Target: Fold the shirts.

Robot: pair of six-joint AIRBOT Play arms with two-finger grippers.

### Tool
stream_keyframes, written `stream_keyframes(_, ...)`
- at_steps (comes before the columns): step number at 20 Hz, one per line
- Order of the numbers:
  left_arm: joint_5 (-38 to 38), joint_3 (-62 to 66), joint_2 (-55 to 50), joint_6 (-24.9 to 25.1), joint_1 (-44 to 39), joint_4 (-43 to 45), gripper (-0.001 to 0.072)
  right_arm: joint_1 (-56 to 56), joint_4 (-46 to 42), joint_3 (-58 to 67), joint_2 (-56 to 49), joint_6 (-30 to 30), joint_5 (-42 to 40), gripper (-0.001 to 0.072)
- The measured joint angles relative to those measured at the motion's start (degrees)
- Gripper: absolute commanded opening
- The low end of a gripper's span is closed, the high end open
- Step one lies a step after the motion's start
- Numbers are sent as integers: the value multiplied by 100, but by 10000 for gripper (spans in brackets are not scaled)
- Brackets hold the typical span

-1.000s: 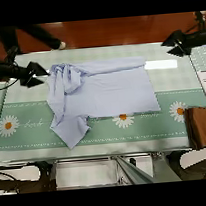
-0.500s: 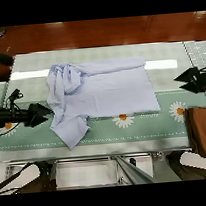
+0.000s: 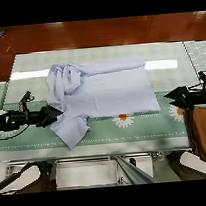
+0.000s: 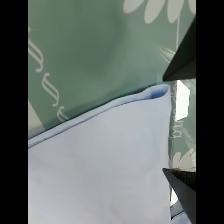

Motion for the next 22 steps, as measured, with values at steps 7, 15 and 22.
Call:
stream_keyframes(7, 387, 20, -269, -24, -527, 35, 17, -50, 13, -83, 22, -22, -68, 617)
stream_keyframes(15, 236, 326, -315, -326, -553, 566, 17, -256, -901, -101, -33, 584, -35, 617)
stream_keyframes(22, 197, 367, -315, -411, -553, 634, 17, 870, -876, 146, -765, 879, -79, 617)
